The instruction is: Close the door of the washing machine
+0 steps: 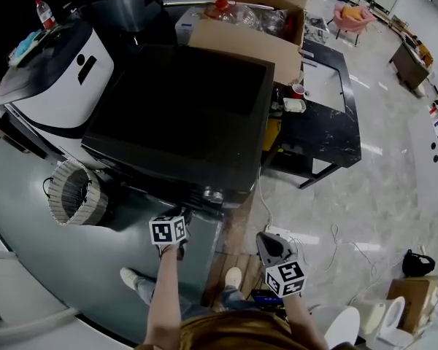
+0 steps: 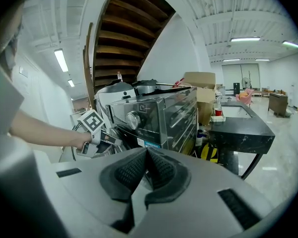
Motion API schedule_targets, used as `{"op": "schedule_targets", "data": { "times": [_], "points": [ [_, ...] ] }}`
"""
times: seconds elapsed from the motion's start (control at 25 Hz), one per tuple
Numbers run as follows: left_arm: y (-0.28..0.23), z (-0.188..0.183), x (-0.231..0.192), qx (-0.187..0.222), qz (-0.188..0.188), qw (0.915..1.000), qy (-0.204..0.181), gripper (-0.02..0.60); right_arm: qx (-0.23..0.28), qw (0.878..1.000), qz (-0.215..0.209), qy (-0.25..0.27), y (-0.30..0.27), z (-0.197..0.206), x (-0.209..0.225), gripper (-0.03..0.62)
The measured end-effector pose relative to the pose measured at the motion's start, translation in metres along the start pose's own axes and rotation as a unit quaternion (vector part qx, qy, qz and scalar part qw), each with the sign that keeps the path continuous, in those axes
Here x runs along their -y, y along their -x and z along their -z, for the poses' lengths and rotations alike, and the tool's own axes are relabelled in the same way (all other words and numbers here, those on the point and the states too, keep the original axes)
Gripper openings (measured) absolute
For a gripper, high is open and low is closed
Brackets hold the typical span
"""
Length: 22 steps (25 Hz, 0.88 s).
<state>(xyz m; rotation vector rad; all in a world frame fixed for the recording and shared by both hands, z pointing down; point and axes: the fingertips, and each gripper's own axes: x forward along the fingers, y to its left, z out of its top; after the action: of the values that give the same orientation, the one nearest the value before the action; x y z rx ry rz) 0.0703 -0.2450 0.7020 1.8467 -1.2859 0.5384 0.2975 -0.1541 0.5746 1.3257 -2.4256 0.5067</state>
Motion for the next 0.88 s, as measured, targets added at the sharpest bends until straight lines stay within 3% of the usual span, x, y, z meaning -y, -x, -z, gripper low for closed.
{"op": "schedule_targets", "data": {
  "times": [0.4,0.64,0.88],
  "points": [
    [-0.003,0.001,-0.001,-0.006,0.004,0.9996,0.027,0.175,0.002,1.0,-0.004,0.001,-0.008,-0.006,-0.005,0.011],
    [0.003,0.002,-0.002,-0.007,0.001,0.9999,0.007,0.173,0.014,1.0,-0.016,0.01,-0.011,-0.017,-0.026,0.012],
    [0.03,-0.01,0.016,0.035,-0.007,0.9991,-0.024,0.159,0.043,0.999,-0.014,0.018,0.0,-0.035,-0.04,0.011]
  ]
}}
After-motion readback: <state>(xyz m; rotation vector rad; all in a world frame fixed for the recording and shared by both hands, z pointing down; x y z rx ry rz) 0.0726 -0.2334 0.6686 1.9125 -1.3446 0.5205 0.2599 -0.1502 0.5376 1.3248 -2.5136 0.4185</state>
